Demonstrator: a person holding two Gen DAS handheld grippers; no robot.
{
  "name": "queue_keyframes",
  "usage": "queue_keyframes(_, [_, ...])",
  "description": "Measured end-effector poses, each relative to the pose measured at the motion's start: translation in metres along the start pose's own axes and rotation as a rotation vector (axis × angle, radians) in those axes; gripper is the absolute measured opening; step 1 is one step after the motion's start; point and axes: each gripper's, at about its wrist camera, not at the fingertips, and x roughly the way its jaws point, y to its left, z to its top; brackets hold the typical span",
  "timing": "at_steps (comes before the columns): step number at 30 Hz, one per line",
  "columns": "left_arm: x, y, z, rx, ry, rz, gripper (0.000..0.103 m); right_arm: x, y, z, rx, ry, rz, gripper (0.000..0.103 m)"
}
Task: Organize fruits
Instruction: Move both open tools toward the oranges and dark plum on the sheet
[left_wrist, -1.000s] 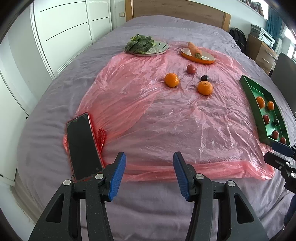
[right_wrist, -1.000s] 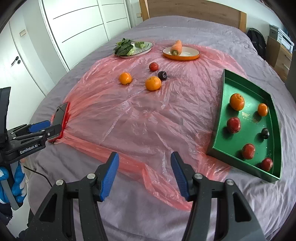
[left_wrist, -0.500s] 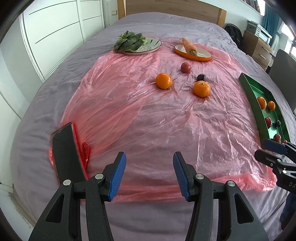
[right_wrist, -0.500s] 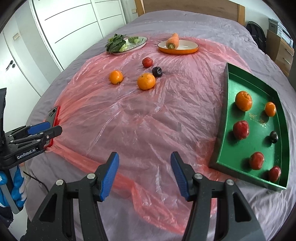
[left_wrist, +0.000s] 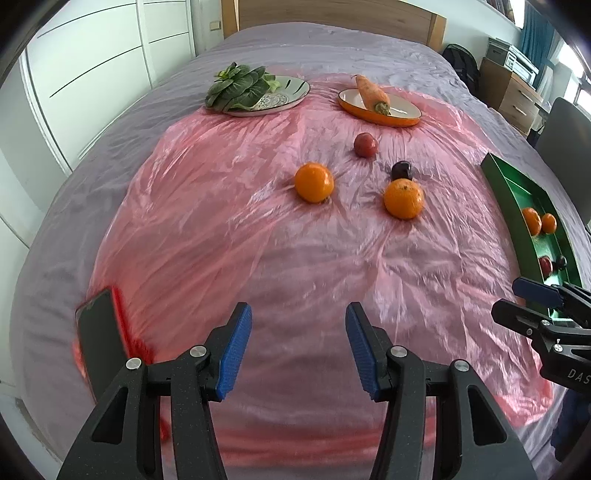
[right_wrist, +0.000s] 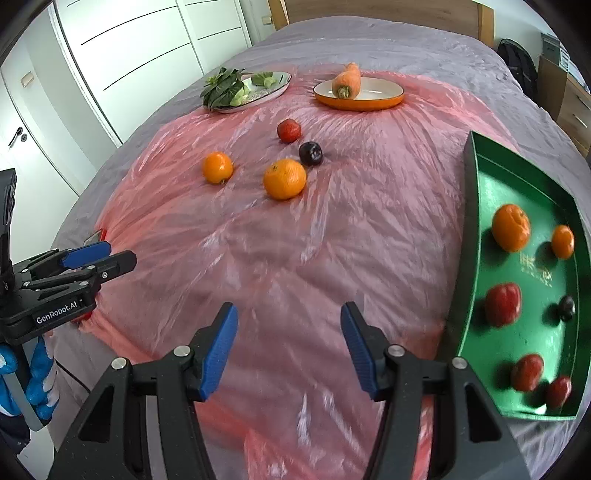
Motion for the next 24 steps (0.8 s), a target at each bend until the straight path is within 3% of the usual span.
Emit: queue_keyframes(24, [0.047, -0.008, 0.065, 0.036, -0.037, -0.017, 0.047, 0.032, -0.021, 0.065, -0.024, -0.038, 0.010, 0.091])
